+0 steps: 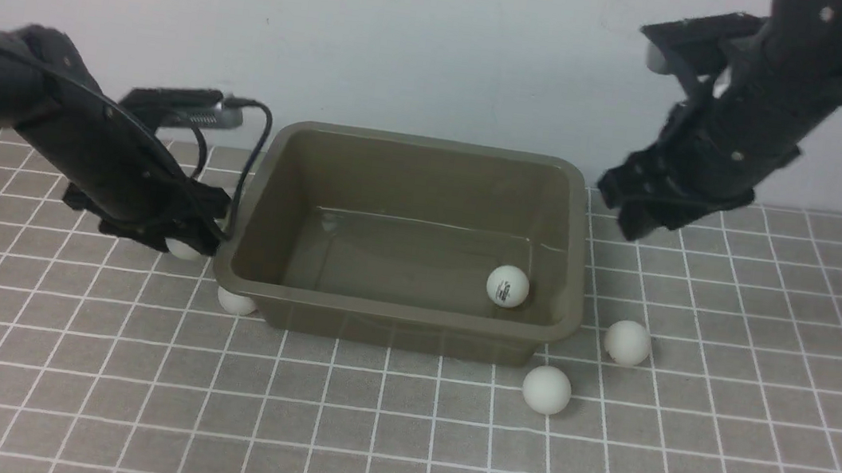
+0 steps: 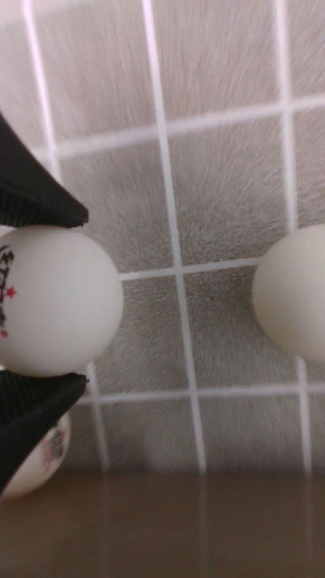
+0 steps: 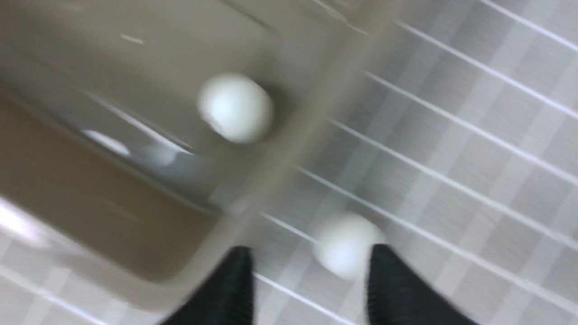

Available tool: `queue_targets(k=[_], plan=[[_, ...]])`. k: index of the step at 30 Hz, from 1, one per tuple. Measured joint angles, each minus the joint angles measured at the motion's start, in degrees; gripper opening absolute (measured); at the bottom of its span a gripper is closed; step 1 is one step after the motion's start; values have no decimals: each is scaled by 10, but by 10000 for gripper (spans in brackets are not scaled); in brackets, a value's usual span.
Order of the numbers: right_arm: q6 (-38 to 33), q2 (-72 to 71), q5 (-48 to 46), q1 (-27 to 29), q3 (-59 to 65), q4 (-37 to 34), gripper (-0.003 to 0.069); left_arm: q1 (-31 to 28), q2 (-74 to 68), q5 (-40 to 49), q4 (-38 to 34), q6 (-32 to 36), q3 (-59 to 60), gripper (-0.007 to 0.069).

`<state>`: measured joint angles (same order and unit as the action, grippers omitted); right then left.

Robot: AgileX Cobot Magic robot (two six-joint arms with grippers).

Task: Put the table tennis balls into the box on the grey coffee tablecloth.
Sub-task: 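Reach for and grasp a ping pong ball on the table beside the basket, then drop the ball into the bin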

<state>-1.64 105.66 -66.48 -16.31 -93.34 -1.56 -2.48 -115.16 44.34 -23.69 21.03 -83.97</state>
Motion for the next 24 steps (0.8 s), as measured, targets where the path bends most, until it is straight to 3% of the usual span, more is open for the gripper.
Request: queue_targets(k=[3, 5, 9, 11, 16, 20, 22, 24], plan=[[16, -15, 19, 53, 55, 2, 115, -10, 64, 20, 3, -6, -9, 352], [16, -18, 51, 89, 103, -34, 52, -5, 101, 23, -7, 0, -11, 352], [-35, -6, 104, 95, 145, -107, 58, 43, 125, 27, -42, 46, -14, 352], [-59, 7, 130, 88, 148, -142, 116, 73, 117, 26, -49, 61, -14, 352], [-78, 51, 193, 73, 149, -173, 377, 141, 64, 26, -57, 57, -14, 377], [-80, 85, 197, 73, 149, -175, 556, 153, 43, 26, -54, 52, -13, 555], [-82, 102, 197, 71, 149, -180, 594, 152, 47, 27, -46, 37, -16, 613], [-85, 111, 199, 67, 149, -183, 585, 144, 57, 35, -32, 11, -24, 615]])
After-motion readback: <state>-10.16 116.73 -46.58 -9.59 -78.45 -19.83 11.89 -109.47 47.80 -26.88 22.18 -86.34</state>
